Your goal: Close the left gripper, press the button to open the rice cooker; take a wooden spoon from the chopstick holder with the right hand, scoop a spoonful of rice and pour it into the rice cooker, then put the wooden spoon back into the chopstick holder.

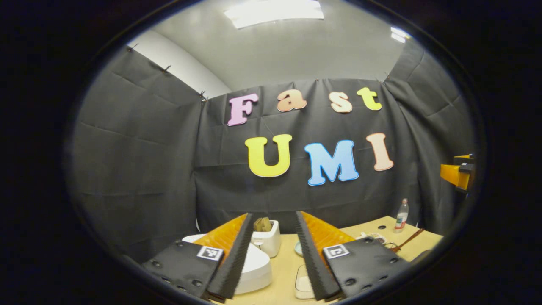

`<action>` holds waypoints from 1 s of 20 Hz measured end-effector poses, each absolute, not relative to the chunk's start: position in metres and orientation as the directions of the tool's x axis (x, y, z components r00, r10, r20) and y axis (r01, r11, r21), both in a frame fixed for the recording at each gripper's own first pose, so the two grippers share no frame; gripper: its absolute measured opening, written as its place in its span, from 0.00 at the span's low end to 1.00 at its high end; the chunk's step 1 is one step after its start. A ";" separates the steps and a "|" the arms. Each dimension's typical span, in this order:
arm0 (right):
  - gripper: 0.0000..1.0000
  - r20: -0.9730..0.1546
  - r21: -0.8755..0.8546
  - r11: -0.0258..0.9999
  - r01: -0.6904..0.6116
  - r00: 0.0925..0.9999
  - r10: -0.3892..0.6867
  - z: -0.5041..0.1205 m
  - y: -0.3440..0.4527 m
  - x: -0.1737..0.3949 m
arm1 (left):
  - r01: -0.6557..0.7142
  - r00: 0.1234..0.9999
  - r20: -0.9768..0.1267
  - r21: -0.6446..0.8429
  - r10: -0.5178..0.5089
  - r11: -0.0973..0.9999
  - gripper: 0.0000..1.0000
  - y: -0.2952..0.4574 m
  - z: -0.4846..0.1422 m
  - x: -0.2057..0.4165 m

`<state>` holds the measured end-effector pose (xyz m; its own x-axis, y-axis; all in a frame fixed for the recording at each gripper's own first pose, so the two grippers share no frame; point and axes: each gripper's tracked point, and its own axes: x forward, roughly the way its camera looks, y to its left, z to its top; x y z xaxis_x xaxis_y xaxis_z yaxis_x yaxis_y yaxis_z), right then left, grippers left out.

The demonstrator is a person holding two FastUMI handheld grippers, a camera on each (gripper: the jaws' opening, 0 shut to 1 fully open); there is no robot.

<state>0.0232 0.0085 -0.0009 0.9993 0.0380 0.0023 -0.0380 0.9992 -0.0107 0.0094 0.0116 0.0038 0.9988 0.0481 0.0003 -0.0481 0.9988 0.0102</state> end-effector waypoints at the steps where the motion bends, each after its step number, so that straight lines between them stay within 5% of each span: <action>1: 0.96 0.004 -0.011 0.999 -0.042 0.999 0.042 -0.001 0.010 0.024 | -0.052 0.999 -0.003 0.010 0.052 0.999 0.66 0.013 0.004 0.011; 8: 0.96 0.005 -0.014 0.999 -0.052 0.999 0.052 -0.002 0.018 0.026 | -0.101 0.994 -0.043 0.032 0.102 0.994 0.09 0.027 -0.009 0.014; 20: 0.96 -0.009 -0.027 0.999 -0.024 1.000 0.024 -0.008 0.027 0.026 | -0.187 0.978 -0.079 0.074 0.192 0.980 0.08 0.092 -0.050 0.055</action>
